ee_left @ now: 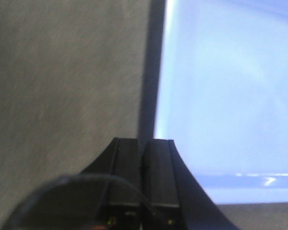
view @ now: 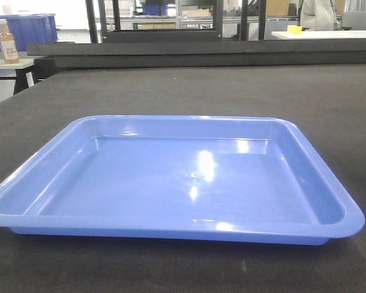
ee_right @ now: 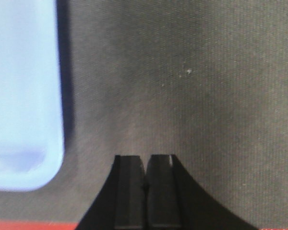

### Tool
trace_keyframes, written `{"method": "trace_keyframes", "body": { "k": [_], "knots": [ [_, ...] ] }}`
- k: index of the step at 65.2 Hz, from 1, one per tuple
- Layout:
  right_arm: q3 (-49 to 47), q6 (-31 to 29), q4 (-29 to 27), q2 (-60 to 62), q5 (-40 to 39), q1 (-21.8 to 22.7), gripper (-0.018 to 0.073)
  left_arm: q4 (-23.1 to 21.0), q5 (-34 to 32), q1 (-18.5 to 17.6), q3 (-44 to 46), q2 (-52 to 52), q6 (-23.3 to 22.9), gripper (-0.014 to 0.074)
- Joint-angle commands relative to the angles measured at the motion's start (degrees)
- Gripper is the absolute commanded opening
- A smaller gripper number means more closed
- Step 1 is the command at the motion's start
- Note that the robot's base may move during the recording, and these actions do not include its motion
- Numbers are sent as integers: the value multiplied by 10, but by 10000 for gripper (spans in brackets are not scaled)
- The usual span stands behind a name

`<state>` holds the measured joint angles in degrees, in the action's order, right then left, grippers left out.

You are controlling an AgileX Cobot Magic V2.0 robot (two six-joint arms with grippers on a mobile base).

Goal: Grab blue tray and place on right shelf
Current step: 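Position left and right grippers open over opposite tray rims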

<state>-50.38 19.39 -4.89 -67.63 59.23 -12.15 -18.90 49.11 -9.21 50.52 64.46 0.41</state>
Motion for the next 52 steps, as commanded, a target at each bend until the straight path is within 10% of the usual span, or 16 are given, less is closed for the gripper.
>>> {"method": "trace_keyframes", "body": {
  "k": [1,16,52],
  "knots": [
    [-43,76,67,-28,-9,-49,59,-8,-23,-26,52,31,1,-41],
    [-161,116,76,-137,9,-103,59,144,-14,-92,120,142,-137,-41],
    [-231,116,35,-259,-1,-103,60,118,-1,-132,183,251,-138,-29]
  ]
}}
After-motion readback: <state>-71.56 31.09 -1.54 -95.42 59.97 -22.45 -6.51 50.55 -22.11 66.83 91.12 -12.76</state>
